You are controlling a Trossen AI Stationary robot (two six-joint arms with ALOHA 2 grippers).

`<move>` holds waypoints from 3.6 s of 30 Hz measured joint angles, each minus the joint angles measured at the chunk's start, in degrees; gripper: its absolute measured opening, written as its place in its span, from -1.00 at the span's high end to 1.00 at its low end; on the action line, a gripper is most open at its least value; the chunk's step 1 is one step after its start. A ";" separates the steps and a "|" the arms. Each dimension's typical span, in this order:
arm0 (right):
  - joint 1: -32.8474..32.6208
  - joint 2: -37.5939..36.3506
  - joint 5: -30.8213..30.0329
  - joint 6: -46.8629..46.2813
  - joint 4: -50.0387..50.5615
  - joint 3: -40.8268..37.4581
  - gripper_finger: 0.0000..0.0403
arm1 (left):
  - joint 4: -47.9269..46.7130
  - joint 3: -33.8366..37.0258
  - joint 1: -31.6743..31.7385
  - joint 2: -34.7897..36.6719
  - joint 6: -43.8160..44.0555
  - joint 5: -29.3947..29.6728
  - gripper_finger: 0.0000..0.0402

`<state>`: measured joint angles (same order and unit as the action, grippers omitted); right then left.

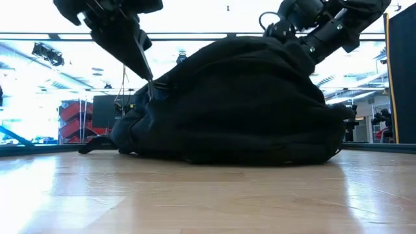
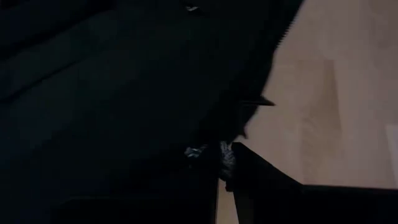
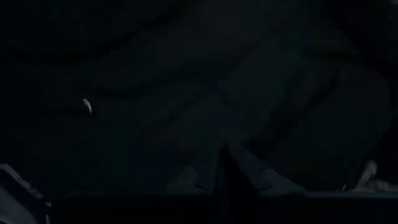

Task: Unpack backpack
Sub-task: Close the black backpack

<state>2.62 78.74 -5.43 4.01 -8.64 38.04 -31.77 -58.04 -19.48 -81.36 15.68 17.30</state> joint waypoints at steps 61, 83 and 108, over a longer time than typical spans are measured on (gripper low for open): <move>-9.67 19.65 16.02 -11.08 -22.38 14.69 0.16 | 4.81 -8.26 -0.75 -1.66 -14.23 2.62 1.00; -9.65 25.23 17.62 -6.45 -20.68 21.11 0.93 | 3.64 -8.17 -0.82 -1.66 -13.88 2.28 1.00; -8.82 25.16 19.17 -4.81 -20.28 21.11 1.00 | -7.99 -9.42 -4.33 -1.57 0.96 6.31 0.17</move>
<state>-6.20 103.90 13.74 -0.80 -28.93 59.16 -39.77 -67.47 -23.81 -82.94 16.64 23.60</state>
